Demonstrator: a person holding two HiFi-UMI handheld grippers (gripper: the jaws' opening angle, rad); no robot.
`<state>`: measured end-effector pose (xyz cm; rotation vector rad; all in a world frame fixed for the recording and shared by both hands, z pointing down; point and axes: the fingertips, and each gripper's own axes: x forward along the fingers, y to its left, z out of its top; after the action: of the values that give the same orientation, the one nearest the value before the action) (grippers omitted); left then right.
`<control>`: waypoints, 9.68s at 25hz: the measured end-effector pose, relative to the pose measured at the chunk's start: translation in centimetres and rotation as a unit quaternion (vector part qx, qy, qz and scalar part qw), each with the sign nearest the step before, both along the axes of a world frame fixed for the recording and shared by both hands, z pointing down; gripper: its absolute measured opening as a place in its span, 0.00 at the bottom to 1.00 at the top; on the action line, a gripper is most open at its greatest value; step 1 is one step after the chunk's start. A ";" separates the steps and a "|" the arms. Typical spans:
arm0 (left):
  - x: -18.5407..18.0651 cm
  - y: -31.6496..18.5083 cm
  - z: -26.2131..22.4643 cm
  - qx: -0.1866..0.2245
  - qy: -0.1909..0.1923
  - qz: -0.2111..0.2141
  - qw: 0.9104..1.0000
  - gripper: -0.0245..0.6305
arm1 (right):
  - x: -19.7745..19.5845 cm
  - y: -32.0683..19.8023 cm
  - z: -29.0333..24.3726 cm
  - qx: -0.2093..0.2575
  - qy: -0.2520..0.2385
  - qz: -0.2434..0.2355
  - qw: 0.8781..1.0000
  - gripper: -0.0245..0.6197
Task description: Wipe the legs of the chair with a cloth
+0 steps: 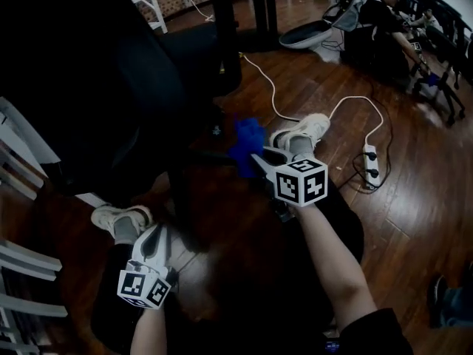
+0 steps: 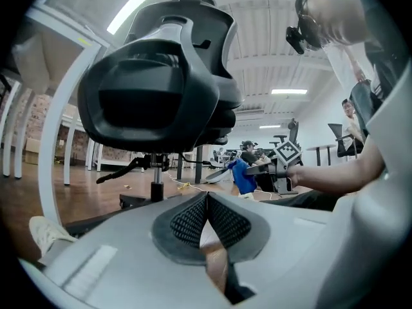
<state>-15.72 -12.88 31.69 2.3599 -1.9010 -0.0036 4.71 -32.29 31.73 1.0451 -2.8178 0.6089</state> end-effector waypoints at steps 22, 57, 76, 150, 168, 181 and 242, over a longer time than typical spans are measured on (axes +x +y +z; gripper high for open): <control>1.4 9.1 -9.5 0.124 0.016 0.001 0.992 0.04 | -4.4 17.3 -7.6 0.063 -0.043 -0.090 0.993 0.17; -2.2 12.2 -10.8 0.096 0.056 -0.092 0.990 0.04 | -12.3 25.5 -5.2 0.028 -0.017 -0.126 0.992 0.17; 0.2 14.3 -13.6 0.142 0.122 -0.049 0.981 0.04 | -12.4 33.1 -9.4 0.088 -0.021 -0.189 0.978 0.17; -2.0 10.0 -4.7 0.032 0.011 -0.103 0.994 0.04 | -13.1 24.1 1.0 0.055 0.098 -0.109 0.988 0.17; -0.5 3.4 -0.3 -0.039 -0.054 -0.085 0.994 0.04 | -19.3 13.5 5.1 -0.009 0.037 -0.096 0.995 0.17; 0.5 3.0 0.1 -0.062 -0.068 -0.070 0.993 0.04 | -25.6 6.3 9.9 -0.058 0.079 -0.090 0.991 0.17; 5.7 4.0 1.2 -0.034 0.004 -0.025 0.999 0.04 | -2.5 8.2 16.4 -0.178 0.087 0.011 0.980 0.18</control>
<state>-9.97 -8.92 32.89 2.2650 -1.9234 0.0468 2.24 -24.11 48.17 1.0042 -2.4292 0.9310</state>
